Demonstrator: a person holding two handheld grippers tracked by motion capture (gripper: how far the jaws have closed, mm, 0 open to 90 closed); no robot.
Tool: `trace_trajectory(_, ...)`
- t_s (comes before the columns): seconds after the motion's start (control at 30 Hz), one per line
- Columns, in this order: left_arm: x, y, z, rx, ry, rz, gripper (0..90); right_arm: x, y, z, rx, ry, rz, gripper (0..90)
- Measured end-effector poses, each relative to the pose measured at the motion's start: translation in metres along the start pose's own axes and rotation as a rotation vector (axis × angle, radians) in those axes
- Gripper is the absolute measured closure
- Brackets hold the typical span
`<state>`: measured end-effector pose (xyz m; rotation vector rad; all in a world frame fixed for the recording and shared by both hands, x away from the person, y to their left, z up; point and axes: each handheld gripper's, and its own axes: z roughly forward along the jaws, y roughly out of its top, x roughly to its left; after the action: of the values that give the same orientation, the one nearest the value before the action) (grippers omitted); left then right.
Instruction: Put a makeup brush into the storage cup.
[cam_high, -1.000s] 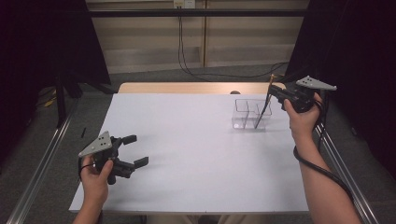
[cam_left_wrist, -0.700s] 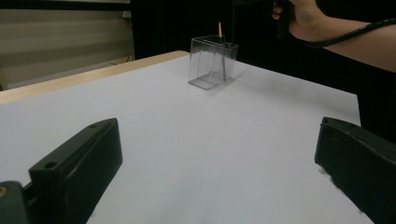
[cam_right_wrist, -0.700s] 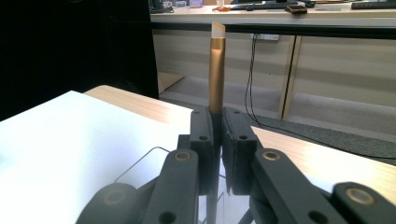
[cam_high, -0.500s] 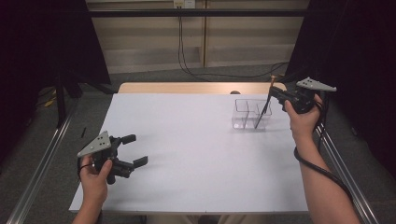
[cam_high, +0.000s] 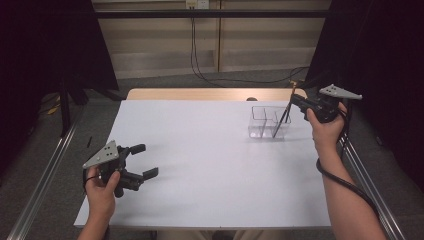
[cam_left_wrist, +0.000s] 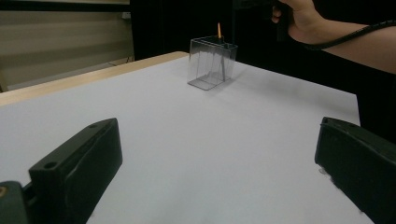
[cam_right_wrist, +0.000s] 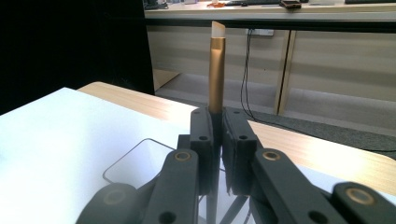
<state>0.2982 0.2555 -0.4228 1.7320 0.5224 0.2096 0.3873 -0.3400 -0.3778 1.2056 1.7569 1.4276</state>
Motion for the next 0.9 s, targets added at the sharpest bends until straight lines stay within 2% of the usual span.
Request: trace_trajectory(0.9,-0.001,0.000,-0.001,-0.002,0.005,0.005,0.7,-0.006,-0.012,-0.001,0.011,-0.009,0.014,83.3)
